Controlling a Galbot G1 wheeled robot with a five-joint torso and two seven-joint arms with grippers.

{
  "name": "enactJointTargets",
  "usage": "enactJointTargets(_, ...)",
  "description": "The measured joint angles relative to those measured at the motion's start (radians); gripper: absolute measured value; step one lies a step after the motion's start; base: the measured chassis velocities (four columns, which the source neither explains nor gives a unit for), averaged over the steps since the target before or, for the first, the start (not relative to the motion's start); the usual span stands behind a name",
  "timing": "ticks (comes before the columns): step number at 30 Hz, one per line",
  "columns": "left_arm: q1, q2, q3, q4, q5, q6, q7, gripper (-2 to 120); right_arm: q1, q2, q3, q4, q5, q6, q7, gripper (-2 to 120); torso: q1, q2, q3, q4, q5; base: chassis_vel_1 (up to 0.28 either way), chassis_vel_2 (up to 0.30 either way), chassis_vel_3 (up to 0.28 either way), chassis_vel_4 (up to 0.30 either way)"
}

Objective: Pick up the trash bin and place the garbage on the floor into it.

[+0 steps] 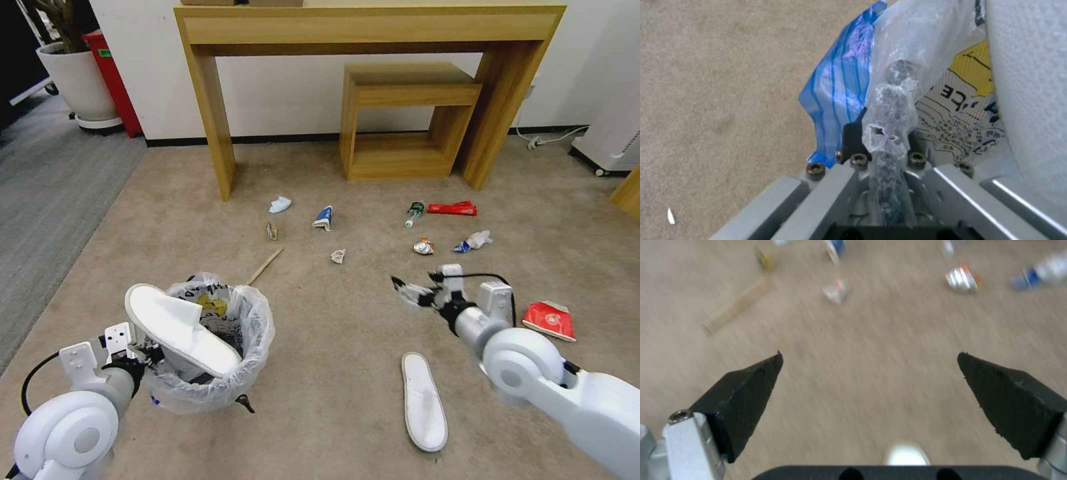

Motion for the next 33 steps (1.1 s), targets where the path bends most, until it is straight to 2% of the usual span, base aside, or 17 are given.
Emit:
enactJointTargets(1,0.0,0.0,0.0,0.0,0.0,0.0,0.0,0,0.0,0.0,0.0,0.0,0.0,0.0,0.0,100,0.0,0.0,0.0,0.0,0.0,0.0,0.0,0.0,0.0)
enactJointTargets(4,-0.002,0.0,-0.002,0.005,0.0,-0.001,0.002,0,-0.042,-0.015,0.016,0.014,0.078,-0.098,0.121,100,0.0,0.0,0.0,0.0,0.0,0.0,0.0,0.0,0.0)
enactJointTargets(7,-0.004,0.002,-0.004,0.01,0.0,-0.003,0.002,0,-0.079,-0.027,0.024,0.015,0.09,-0.134,0.174,100,0.0,0.0,0.0,0.0001,-0.0001,0.0,0.0,0.0,0.0)
enactJointTargets(18,-0.013,-0.003,-0.001,0.024,0.0,-0.006,0.004,0,-0.236,-0.044,0.055,-0.012,0.083,-0.191,0.256,100,0.0,0.0,0.0,-0.0002,-0.0001,0.0,0.0,0.0,0.0)
enactJointTargets(21,-0.017,-0.009,0.007,0.036,0.003,-0.007,0.009,0,-0.294,0.003,0.046,-0.106,0.047,-0.2,0.261,100,0.0,0.0,0.0,-0.0001,-0.0004,0.0,0.0,0.0,0.0)
enactJointTargets(25,-0.012,-0.012,0.009,0.036,0.007,-0.009,0.013,0,-0.276,0.064,0.016,-0.186,0.013,-0.19,0.236,100,0.0,0.0,0.0,-0.0001,-0.0002,0.0,0.0,0.0,0.0)
enactJointTargets(33,-0.001,-0.019,0.008,0.022,0.011,-0.01,0.016,0,-0.26,0.149,-0.042,-0.265,-0.081,-0.146,0.166,98,0.0,0.0,0.0,-0.0001,0.0,0.0,0.0,0.0,0.0)
